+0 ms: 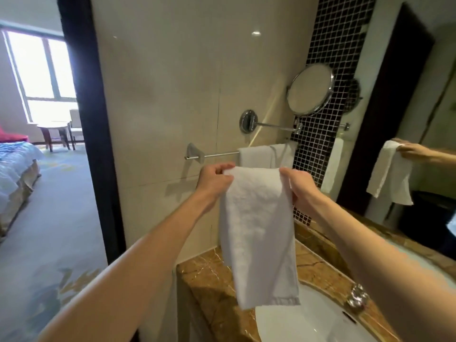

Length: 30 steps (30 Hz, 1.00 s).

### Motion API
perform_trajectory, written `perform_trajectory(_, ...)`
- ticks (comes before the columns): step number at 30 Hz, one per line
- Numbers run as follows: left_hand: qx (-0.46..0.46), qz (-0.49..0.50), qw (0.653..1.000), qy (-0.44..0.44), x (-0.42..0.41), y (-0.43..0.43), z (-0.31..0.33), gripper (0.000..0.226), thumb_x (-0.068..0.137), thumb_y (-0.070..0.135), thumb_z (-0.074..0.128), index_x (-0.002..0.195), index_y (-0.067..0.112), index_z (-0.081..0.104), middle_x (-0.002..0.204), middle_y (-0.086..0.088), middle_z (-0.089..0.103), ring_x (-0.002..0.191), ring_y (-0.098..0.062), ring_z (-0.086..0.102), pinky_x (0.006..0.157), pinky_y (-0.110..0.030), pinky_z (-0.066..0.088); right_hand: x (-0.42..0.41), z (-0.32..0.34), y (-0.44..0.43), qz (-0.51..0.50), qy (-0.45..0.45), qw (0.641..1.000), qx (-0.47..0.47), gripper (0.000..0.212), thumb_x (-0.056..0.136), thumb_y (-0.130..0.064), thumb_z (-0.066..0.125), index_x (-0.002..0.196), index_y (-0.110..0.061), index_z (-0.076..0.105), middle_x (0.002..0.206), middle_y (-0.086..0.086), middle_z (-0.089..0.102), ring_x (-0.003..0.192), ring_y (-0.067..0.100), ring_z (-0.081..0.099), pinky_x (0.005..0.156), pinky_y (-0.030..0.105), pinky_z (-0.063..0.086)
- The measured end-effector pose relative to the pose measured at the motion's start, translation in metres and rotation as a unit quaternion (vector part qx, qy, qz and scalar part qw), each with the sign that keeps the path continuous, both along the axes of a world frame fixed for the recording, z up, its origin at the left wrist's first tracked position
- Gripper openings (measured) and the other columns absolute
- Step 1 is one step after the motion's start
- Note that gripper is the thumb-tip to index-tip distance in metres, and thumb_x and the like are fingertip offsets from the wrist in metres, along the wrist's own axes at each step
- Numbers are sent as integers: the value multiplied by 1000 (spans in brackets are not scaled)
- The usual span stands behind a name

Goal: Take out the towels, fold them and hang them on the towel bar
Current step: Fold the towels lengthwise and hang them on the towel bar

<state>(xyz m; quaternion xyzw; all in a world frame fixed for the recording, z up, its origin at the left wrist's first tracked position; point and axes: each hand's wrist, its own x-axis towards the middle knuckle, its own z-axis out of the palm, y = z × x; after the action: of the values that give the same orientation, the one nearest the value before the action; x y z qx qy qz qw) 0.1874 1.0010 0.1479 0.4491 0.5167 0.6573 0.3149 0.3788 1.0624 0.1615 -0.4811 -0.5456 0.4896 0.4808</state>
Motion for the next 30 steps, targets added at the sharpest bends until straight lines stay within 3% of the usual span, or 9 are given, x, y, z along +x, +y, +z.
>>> perform_trajectory(2, 9, -11, 1000, 26, -4, 4, 22, 39, 79, -13, 55, 107, 11, 66, 102, -8, 65, 78, -12, 62, 62, -18, 53, -1, 23, 3, -4, 4, 1000, 12, 37, 86, -24, 59, 110, 3, 62, 112, 26, 64, 86, 29, 58, 80, 45, 52)
perform_trajectory(6, 24, -4, 998, 54, -15, 17, 63, 44, 81, -9, 61, 124, 2, 57, 118, -13, 61, 106, -23, 60, 87, -31, 53, -9, 67, 15, 4, 29, 998, 55, 38, 86, -21, 59, 114, 4, 60, 100, 18, 61, 88, 28, 55, 77, 43, 49)
perform_trajectory(10, 76, 16, 996, 44, -26, 36, 100, 37, 82, -5, 64, 119, 0, 61, 114, -16, 61, 100, -23, 61, 80, -31, 53, -21, 104, 39, 7, 69, 992, 101, 39, 84, -20, 58, 106, 13, 58, 91, 12, 55, 81, 26, 49, 69, 39, 40)
perform_trajectory(14, 120, 24, 992, 23, -34, 60, 141, 33, 83, -6, 63, 115, 1, 64, 102, -12, 63, 89, -20, 62, 74, -30, 53, -36, 143, 65, 25, 120, 981, 149, 9, 81, -15, 58, 85, -7, 56, 80, 11, 44, 76, 25, 41, 63, 37, 36)
perform_trajectory(16, 138, 33, 989, 30, -36, 70, 166, 32, 83, -7, 62, 113, 3, 65, 98, -7, 64, 83, -16, 63, 64, -23, 53, -42, 166, 78, 24, 143, 975, 168, 9, 82, -14, 58, 79, -10, 51, 77, 11, 39, 75, 24, 38, 61, 36, 33)
perform_trajectory(20, 180, 50, 980, 61, -42, 86, 220, 33, 82, -8, 59, 111, 8, 66, 89, 3, 64, 75, -9, 63, 54, -17, 52, -56, 216, 101, 57, 186, 960, 202, 8, 84, -14, 56, 91, -13, 52, 86, 8, 41, 78, 22, 39, 64, 35, 32)
perform_trajectory(23, 201, 60, 973, 92, -46, 95, 250, 36, 83, -10, 55, 113, 9, 64, 97, -2, 64, 81, -15, 63, 62, -25, 55, -66, 244, 117, 74, 216, 948, 221, 6, 88, -13, 54, 94, -12, 54, 85, 10, 47, 74, 22, 47, 62, 28, 39)
perform_trajectory(26, 207, 71, 968, 123, -53, 102, 265, 42, 83, -13, 52, 118, 6, 62, 108, -8, 63, 90, -22, 63, 71, -33, 53, -80, 258, 135, 123, 212, 946, 211, 18, 91, -16, 50, 85, -6, 63, 82, 10, 65, 76, 24, 63, 75, 33, 50)
perform_trajectory(30, 183, 91, 966, 159, -67, 112, 262, 47, 81, -14, 50, 121, 7, 61, 118, -8, 61, 106, -26, 62, 81, -33, 54, -103, 256, 166, 149, 193, 953, 180, 23, 92, -19, 50, 80, -9, 67, 71, 2, 73, 67, 17, 69, 78, 33, 53)
